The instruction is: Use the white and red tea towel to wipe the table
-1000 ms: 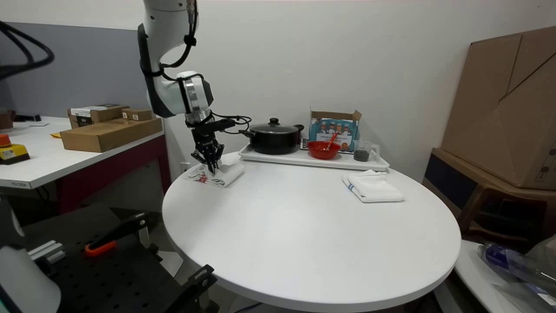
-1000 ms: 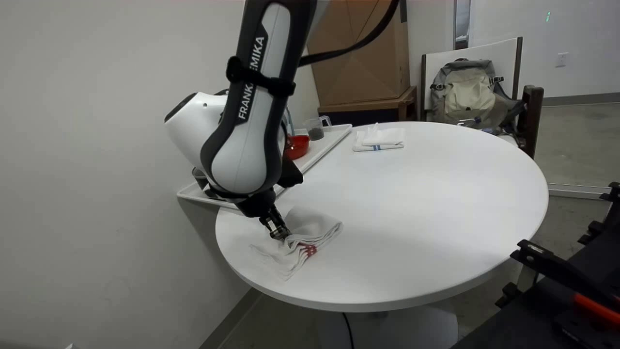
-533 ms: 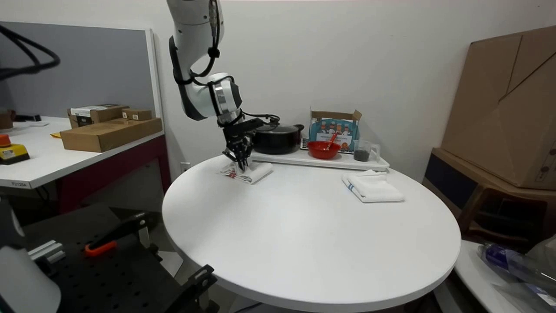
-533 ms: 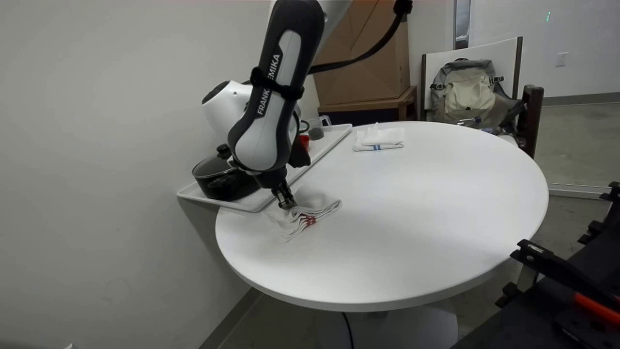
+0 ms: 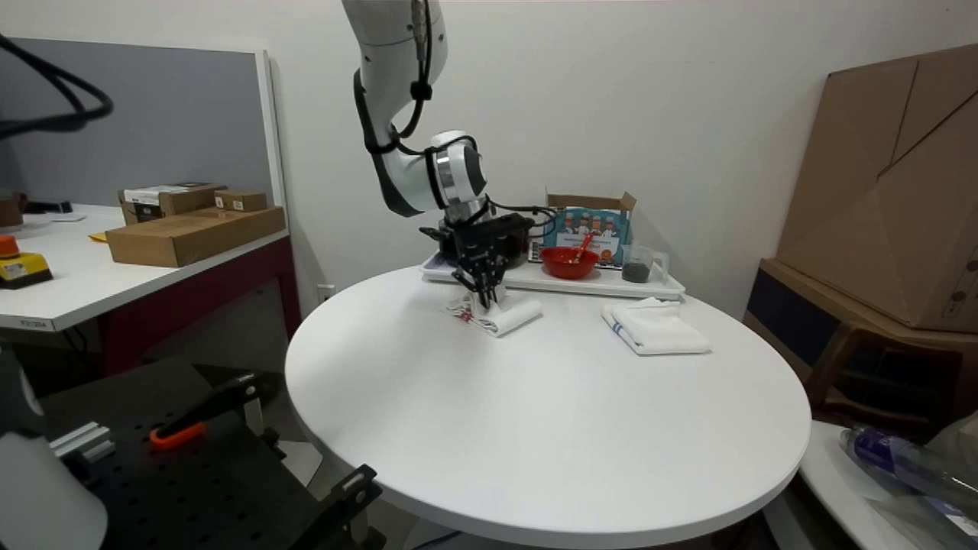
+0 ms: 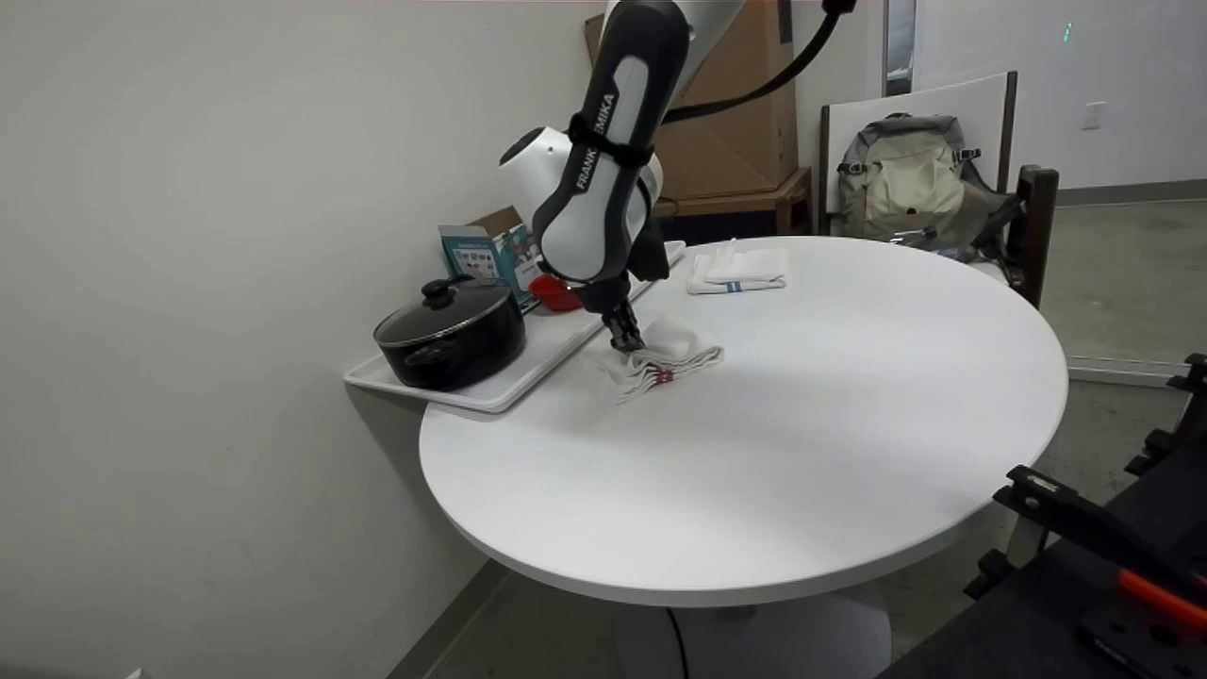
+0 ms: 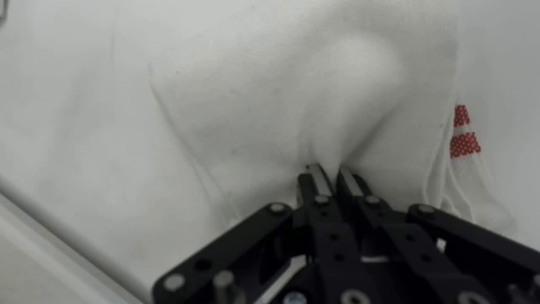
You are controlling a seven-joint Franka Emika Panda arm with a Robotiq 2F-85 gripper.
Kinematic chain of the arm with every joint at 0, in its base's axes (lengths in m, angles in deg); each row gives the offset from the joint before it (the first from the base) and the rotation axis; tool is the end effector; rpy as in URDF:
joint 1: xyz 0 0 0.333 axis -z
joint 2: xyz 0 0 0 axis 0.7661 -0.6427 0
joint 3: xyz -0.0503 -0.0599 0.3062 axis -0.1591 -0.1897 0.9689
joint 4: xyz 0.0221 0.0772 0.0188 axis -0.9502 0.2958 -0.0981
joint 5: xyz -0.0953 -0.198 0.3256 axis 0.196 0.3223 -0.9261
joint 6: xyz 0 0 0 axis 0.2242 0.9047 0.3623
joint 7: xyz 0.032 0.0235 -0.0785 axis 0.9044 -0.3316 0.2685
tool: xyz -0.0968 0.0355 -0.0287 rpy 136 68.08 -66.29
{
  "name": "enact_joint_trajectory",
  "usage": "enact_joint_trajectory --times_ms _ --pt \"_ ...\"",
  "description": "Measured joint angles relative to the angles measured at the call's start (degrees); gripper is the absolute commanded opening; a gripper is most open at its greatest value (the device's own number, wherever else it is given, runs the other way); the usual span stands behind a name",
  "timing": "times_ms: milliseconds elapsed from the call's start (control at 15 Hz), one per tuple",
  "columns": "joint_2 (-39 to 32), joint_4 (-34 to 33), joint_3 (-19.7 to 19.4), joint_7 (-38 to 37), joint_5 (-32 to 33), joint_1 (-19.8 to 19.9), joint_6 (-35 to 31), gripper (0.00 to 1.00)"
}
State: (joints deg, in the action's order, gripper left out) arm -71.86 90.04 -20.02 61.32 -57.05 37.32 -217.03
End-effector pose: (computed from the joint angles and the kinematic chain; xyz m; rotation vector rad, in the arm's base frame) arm 0.6847 0.1850 0.0873 2.4199 1.4563 -0.0687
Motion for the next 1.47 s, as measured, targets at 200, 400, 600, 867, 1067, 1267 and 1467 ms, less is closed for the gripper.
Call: enact_joint_trajectory --times_ms 200,400,600,867,1067,1267,1467 --pt "0.2 0.3 -2.1 -0.3 -1.3 2.4 0.0 0.05" --pt "0.8 1.6 -3.9 -1.5 -1.9 4.5 0.0 0.05" --pt "2.2 4.4 -5.6 -3.3 -2.0 6.0 0.0 0.05" --pt "4.4 9.2 -8.5 -6.8 -2.0 7.7 -2.2 0.05" --pt "6.3 13.4 -10.5 -9.9 -2.0 8.8 -5.5 0.05" --pt "8.5 18.9 -12.6 -13.8 -2.0 9.4 -10.7 0.05" --pt "11.2 25.9 -15.3 -18.2 -1.3 9.0 -17.9 0.05"
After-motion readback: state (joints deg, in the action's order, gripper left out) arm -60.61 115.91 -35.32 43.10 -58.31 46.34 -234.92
